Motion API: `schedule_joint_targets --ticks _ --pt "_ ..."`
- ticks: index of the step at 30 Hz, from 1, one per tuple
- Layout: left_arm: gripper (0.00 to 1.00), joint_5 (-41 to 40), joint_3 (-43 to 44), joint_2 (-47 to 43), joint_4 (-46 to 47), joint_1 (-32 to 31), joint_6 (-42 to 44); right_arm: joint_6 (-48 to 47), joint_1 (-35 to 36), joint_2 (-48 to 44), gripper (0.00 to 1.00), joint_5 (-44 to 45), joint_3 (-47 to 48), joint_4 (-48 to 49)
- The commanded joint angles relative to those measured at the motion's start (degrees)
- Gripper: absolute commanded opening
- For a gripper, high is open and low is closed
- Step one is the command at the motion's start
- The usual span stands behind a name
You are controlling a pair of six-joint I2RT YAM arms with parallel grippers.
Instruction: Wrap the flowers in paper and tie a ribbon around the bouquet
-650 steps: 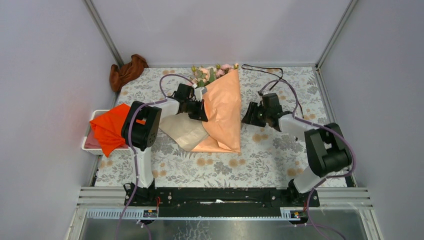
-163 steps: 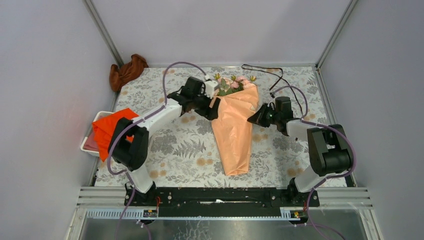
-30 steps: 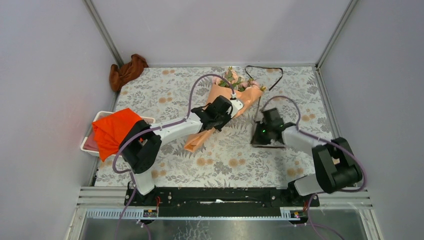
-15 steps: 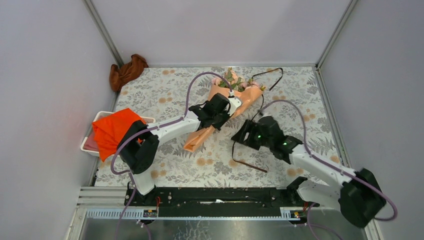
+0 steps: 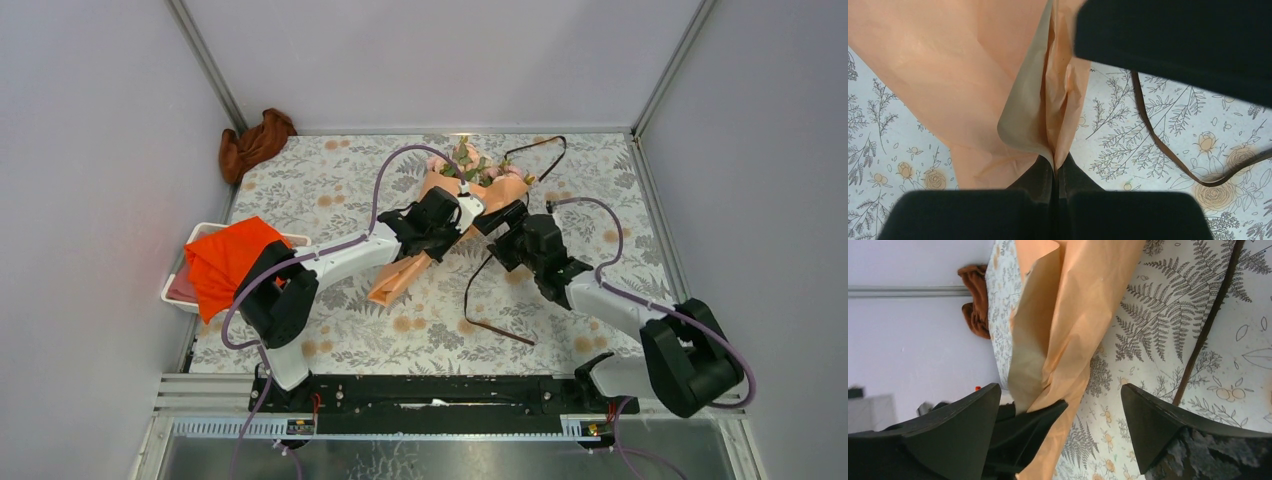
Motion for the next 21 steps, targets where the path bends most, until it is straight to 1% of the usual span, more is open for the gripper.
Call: schedule_joint_targets --ticks 1,8,10,13,15,17,19,20,21 --pt "0.00 1.7 1.6 0.2 -0.3 -0.7 -0.2 6.0 -0.2 6.7 1.00 0.9 5.3 7.8" --pt "0.00 1.7 1.5 0.7 -0.1 -1.1 0.1 7.9 -0.6 17.8 1.00 -2.6 9.4 10.6" --pt "0.00 1.5 1.6 0.9 -0.1 -1.2 0.2 8.2 -0.8 21.0 1.00 -4.8 10.4 11.6" --pt "0.00 1.3 2.0 1.2 -0.2 -1.2 0.4 8.2 -1.1 24.2 0.94 -7.3 11.1 13.1" --pt "0.00 1.2 2.1 1.2 -0.1 -1.3 0.4 7.6 -1.5 25.4 0.83 -8.5 11.2 14.5" --pt "0.00 1.2 2.2 1.4 -0.2 -1.3 0.5 7.4 -2.1 26.2 0.67 -10.3 10.8 16.6" --pt "0.00 1.1 2.4 1.6 -0.2 -1.2 0.6 7.4 -2.8 26.8 0.37 -12.1 10.1 18.9" --pt "0.00 1.2 2.5 1.7 -0.3 -1.3 0.7 7.3 -3.3 27.0 0.11 -12.8 9.7 19.4" --pt "0.00 1.3 2.7 1.8 -0.5 -1.3 0.8 7.1 -3.6 26.9 0.03 -13.4 9.5 19.0"
